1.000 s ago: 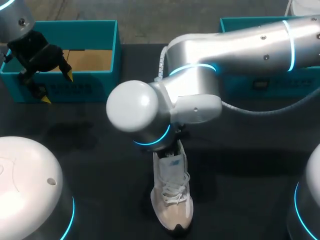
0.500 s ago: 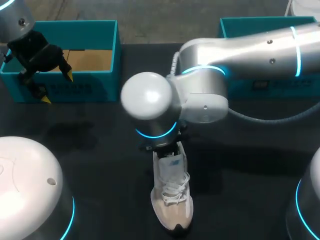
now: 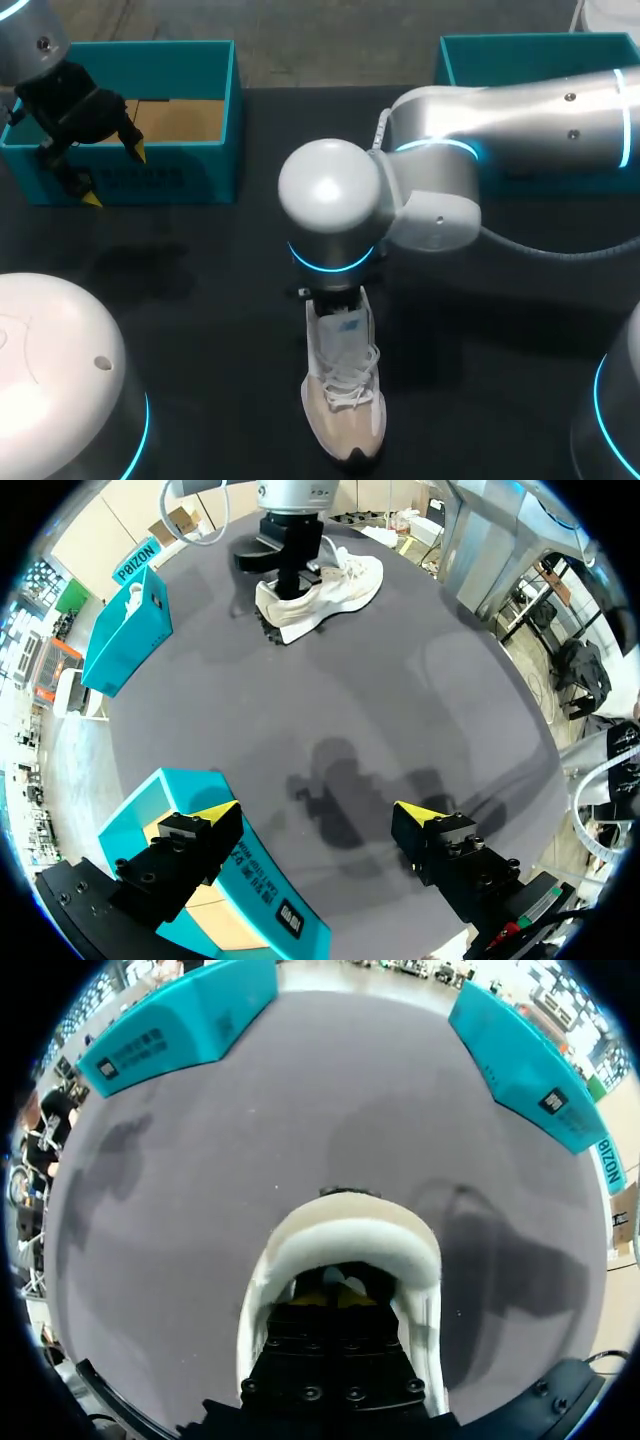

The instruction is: Take the shoe out of the shoebox, open the shoe tongue, remove and reinsert the insole, then place the shoe into the shoebox

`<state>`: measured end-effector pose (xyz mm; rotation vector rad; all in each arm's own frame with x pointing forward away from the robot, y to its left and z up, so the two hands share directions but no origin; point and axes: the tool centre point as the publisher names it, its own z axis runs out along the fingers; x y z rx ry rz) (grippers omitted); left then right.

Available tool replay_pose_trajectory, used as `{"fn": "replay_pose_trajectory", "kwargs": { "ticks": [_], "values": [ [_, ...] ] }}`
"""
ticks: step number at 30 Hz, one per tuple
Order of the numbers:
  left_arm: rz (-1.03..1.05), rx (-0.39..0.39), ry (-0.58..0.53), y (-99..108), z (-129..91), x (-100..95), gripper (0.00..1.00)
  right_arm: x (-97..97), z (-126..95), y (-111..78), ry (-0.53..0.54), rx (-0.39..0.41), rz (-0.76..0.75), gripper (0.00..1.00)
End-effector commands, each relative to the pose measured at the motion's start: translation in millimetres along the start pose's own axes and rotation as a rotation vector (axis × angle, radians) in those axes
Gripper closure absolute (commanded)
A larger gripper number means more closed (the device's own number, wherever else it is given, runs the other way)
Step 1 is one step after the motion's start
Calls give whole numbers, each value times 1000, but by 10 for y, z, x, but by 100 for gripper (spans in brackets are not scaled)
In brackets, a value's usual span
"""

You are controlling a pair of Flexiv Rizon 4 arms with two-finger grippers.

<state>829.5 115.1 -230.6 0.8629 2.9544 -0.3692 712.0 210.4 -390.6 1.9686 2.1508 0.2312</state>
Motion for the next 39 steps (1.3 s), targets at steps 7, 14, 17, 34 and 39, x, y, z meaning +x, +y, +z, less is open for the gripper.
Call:
{"fn": "replay_pose_trajectory", "kwargs": {
  "ticks": [7,14,17,34,39],
  "values": [
    [0,-3,3,-2,-3,0,0,137,81,-78,-20,16,197,100],
    [0,-3,3,-2,-3,0,0,107,261,-135,7,60,214,100],
    [0,-3,3,-2,-3,0,0,98,273,-156,20,64,222,100],
    [0,-3,3,-2,-3,0,0,37,-334,-101,-17,105,151,100],
    [0,-3,3,-2,-3,0,0,-24,-425,-153,-9,140,150,100]
  ]
}}
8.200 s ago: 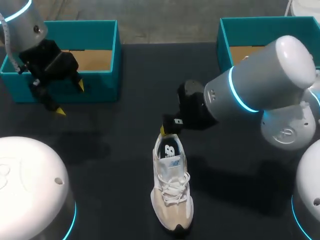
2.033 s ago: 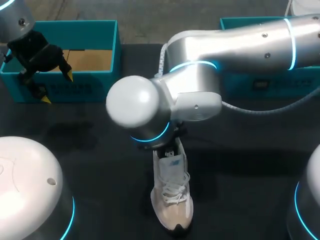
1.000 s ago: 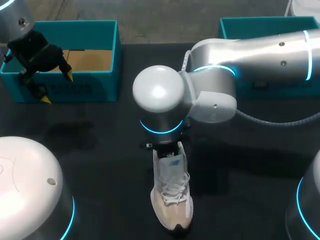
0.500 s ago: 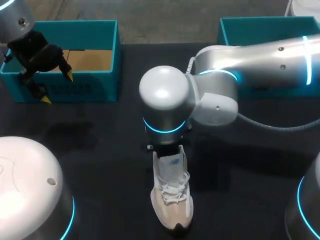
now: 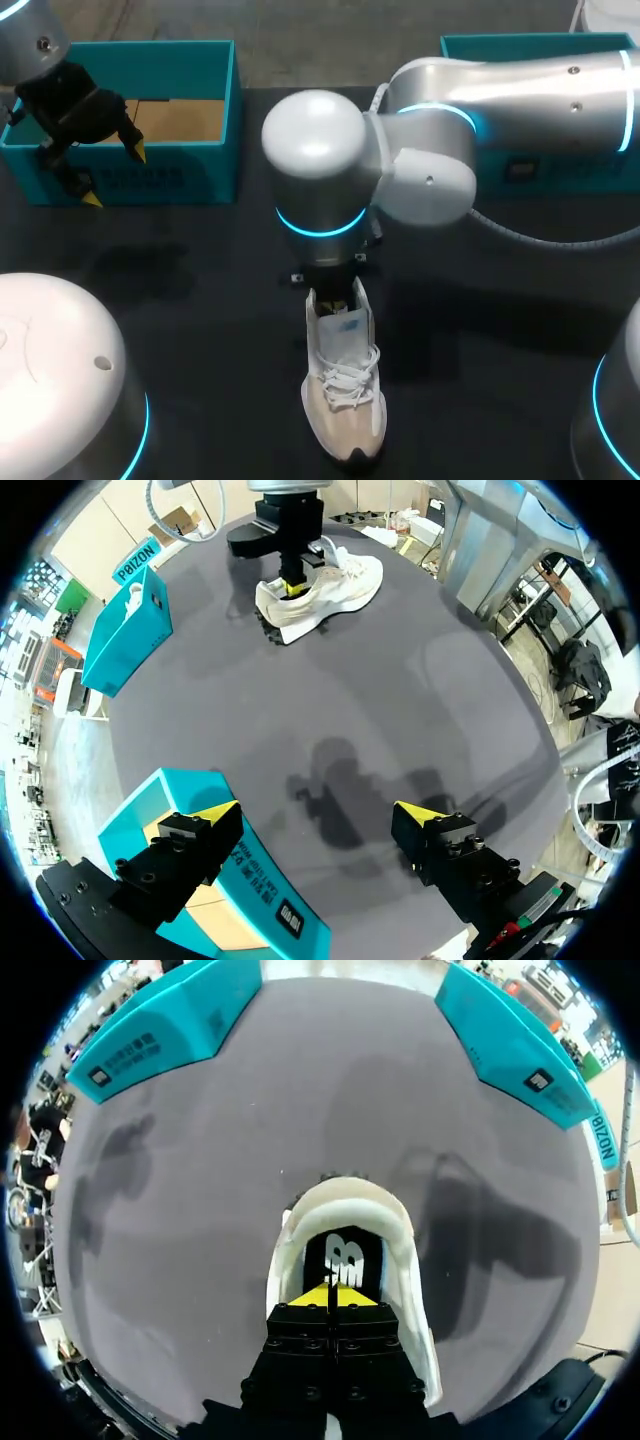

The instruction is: Take the shoe out of the shoebox, open the shoe tongue, remove and reinsert the insole, then place the shoe into the shoebox

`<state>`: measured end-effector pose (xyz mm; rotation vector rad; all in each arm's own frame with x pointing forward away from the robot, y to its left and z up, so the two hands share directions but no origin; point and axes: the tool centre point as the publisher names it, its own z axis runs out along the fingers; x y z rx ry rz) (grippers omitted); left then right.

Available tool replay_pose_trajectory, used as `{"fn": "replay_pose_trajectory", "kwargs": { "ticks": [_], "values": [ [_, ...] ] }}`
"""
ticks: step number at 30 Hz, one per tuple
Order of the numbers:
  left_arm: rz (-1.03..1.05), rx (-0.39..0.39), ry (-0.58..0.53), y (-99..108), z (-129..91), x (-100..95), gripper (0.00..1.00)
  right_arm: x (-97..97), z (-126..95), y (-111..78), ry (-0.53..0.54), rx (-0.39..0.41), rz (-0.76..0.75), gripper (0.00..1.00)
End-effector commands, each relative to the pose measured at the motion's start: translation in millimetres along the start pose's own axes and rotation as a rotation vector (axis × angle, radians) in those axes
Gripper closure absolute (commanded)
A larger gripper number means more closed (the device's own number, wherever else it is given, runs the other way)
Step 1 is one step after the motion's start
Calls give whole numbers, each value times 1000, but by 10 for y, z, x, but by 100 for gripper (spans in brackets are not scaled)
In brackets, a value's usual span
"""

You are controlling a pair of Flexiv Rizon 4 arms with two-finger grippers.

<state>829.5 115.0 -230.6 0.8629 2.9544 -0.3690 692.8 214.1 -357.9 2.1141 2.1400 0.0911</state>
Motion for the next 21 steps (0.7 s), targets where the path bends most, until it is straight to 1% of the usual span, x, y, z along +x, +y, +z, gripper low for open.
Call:
{"fn": "replay_pose_trajectory", "kwargs": {
  "ticks": [1,7,14,18,21],
  "values": [
    [0,-3,3,-2,-3,0,0,-83,-47,-73,12,15,78,100],
    [0,-3,3,-2,-3,0,0,-148,-47,-161,25,73,64,100],
    [0,-3,3,-2,-3,0,0,-97,-70,-223,40,127,26,100],
    [0,-3,3,-2,-3,0,0,-89,-63,-257,52,152,0,95],
    [0,-3,3,-2,-3,0,0,-77,-62,-271,50,180,-21,87]
  ]
}}
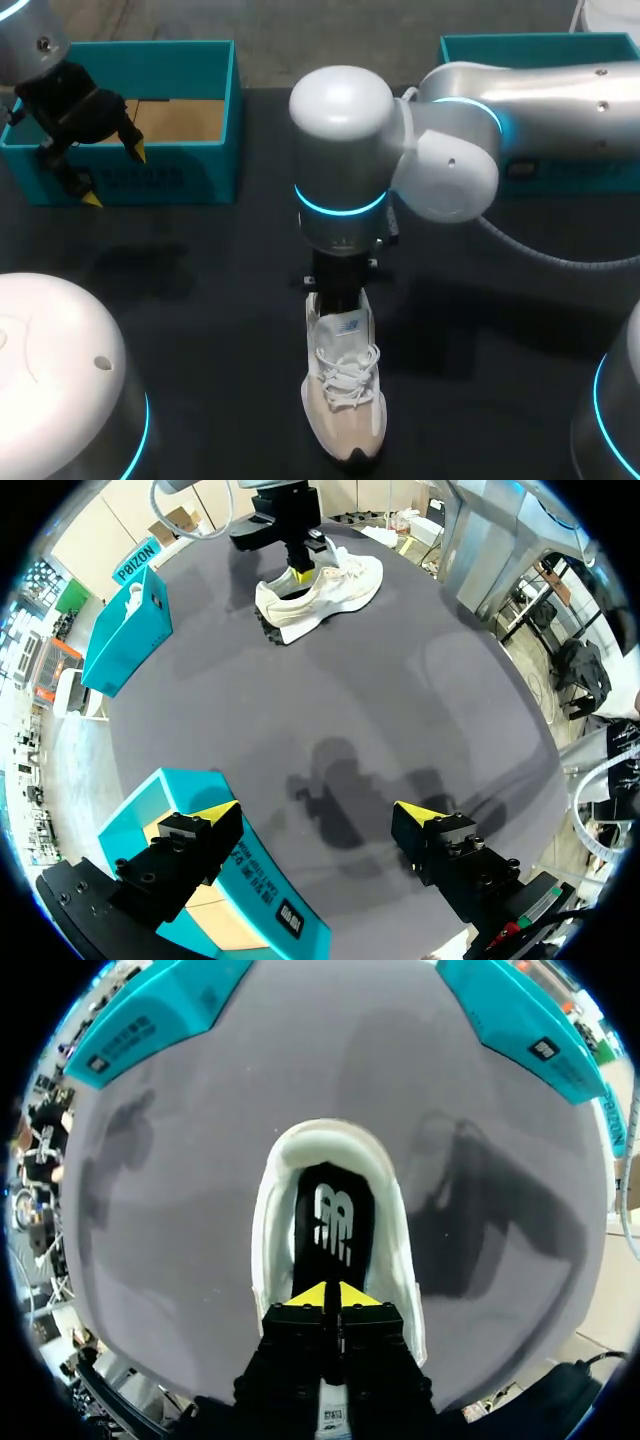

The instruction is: Take the shoe out of the shoebox, open the shoe tongue, remove and reinsert the insole, then place the shoe into the shoebox

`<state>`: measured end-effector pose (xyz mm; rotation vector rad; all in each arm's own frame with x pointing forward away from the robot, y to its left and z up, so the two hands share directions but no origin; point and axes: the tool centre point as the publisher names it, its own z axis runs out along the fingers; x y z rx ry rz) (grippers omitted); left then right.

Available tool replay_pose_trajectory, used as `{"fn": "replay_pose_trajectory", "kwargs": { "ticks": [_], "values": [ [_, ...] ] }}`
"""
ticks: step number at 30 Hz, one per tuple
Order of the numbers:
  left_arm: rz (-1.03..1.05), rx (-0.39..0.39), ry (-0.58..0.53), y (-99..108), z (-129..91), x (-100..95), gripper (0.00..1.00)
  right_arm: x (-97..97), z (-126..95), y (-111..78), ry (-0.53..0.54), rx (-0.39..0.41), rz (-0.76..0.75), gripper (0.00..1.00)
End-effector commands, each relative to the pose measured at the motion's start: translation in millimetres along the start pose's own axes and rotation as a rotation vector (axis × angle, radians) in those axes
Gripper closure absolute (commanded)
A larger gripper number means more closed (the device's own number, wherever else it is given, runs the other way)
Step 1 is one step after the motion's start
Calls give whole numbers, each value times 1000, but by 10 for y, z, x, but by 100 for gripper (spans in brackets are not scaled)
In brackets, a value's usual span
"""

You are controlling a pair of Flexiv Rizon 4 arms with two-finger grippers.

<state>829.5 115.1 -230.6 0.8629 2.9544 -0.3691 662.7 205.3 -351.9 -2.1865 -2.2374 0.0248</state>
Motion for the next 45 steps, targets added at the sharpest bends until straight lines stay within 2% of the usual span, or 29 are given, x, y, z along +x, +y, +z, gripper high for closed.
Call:
{"fn": "replay_pose_trajectory", "kwargs": {
  "ticks": [1,3,10,13,20,26,34,45],
  "values": [
    [0,-3,3,-2,-3,0,0,13,36,22,1,32,-13,85],
    [0,-3,3,-2,-3,0,0,3,46,9,6,39,-14,78],
    [0,-3,3,-2,-3,0,0,-35,60,-28,29,74,-34,67],
    [0,-3,3,-2,-3,0,0,-26,58,-23,23,84,-44,54],
    [0,-3,3,-2,-3,0,0,-38,16,-76,16,84,-41,41],
    [0,-3,3,-2,-3,0,0,-21,2,-118,19,92,-41,1],
    [0,-3,3,-2,-3,0,0,14,5,-184,31,97,-35,0],
    [0,-3,3,-2,-3,0,0,77,-121,-289,17,95,-20,0]
  ]
}}
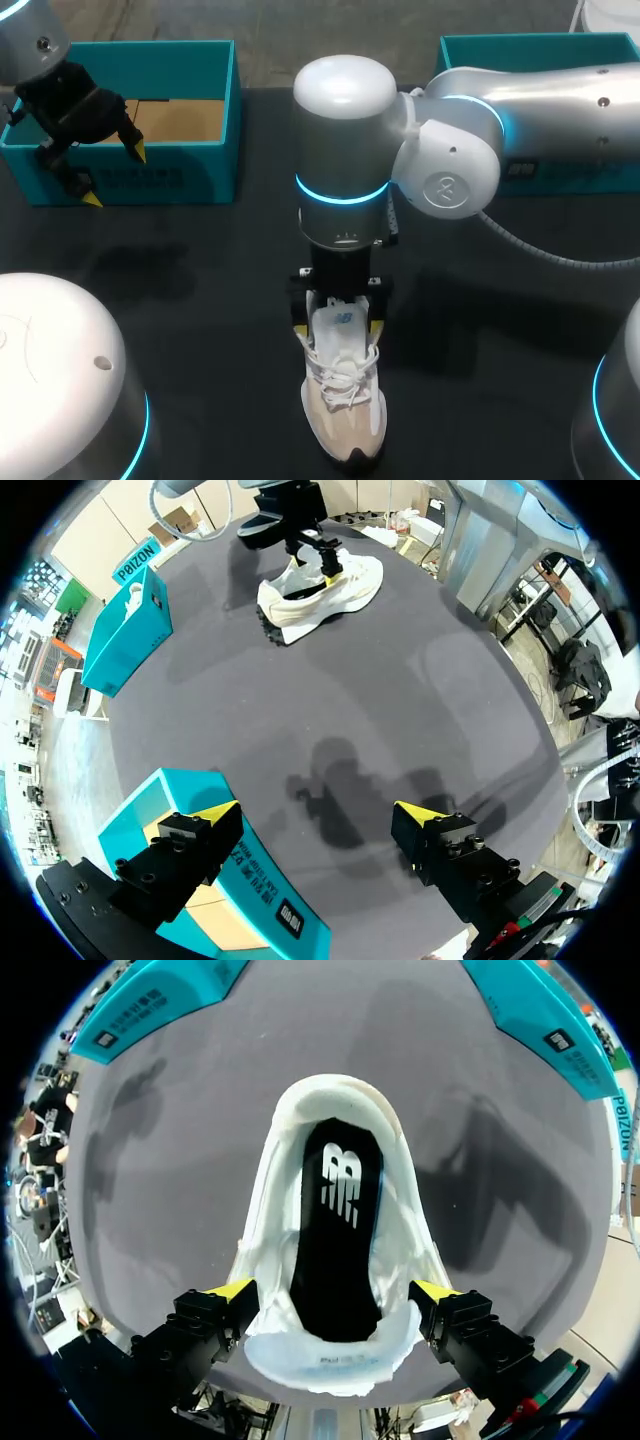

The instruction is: Take the shoe out of the shoebox, open the shoe tongue, remove and reinsert the insole, then place the shoe into the shoebox

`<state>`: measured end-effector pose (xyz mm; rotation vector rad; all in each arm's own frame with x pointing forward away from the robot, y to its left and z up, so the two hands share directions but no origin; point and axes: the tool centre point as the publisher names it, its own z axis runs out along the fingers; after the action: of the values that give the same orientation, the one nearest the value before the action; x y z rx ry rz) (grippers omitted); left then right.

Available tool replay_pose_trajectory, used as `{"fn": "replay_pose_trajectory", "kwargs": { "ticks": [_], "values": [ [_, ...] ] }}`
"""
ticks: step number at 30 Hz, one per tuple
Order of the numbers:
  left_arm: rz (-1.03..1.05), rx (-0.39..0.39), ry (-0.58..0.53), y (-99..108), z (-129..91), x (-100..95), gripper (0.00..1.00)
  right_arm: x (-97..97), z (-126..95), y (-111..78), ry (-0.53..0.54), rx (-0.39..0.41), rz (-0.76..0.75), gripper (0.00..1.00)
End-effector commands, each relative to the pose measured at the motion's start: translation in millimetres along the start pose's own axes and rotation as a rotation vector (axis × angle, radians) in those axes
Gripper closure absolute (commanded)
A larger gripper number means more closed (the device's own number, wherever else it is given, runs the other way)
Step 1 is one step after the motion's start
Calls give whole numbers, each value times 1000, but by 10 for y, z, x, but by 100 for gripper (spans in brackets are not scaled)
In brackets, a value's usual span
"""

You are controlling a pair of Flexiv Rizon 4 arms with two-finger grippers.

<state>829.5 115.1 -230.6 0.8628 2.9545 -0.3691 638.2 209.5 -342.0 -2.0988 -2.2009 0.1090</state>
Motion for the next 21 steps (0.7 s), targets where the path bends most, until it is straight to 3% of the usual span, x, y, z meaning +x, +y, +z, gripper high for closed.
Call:
{"fn": "replay_pose_trajectory", "kwargs": {
  "ticks": [1,21],
  "values": [
    [0,-3,3,-2,-3,0,0,34,-26,-54,-4,-4,6,0],
    [0,-3,3,-2,-3,0,0,80,-194,-189,-7,-6,21,0]
  ]
}}
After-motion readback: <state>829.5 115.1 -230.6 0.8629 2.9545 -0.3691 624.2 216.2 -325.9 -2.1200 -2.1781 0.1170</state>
